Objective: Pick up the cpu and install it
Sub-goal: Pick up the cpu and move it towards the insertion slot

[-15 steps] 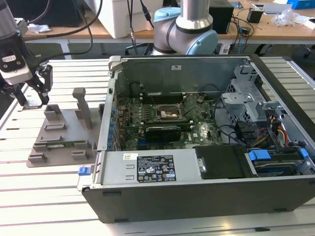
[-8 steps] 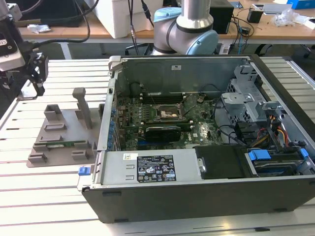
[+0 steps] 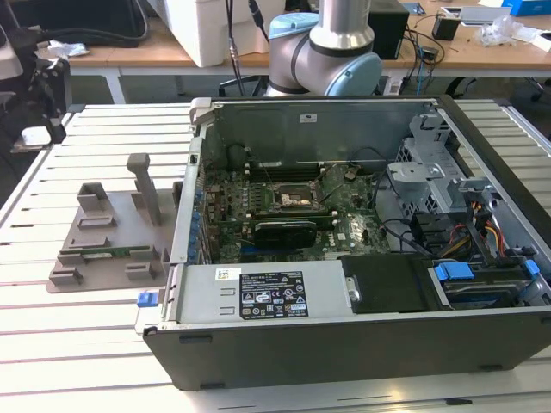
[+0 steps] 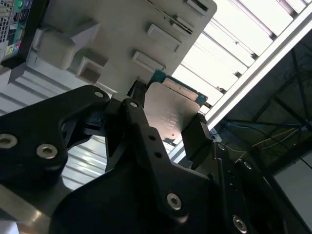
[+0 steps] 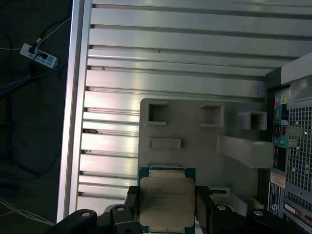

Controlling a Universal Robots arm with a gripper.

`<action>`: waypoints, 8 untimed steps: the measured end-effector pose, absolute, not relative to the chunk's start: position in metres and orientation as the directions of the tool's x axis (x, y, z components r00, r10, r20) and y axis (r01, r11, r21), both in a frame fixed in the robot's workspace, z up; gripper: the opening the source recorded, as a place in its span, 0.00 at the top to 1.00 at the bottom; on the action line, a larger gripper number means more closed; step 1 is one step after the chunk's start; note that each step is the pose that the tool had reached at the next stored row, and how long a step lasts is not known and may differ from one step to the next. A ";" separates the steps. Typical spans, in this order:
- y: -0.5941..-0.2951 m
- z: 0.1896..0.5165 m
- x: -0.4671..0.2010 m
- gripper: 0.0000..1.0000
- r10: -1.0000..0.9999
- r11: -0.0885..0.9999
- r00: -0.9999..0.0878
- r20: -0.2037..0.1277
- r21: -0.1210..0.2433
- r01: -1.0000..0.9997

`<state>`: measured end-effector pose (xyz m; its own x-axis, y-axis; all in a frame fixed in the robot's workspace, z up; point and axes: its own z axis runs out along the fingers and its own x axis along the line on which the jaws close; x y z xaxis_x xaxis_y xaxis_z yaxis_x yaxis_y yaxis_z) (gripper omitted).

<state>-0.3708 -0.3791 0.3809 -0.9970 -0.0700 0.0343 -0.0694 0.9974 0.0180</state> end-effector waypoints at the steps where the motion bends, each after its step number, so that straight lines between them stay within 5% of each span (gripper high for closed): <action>1: -0.379 0.384 -0.371 0.45 -0.070 0.997 -0.997 0.034 0.018 -0.069; 8: -0.379 0.418 -0.371 0.45 -0.070 0.997 -0.997 0.034 0.018 -0.069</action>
<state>-0.3708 -0.3791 0.4178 -0.9970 -0.0699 0.0344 -0.0694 0.9974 0.0180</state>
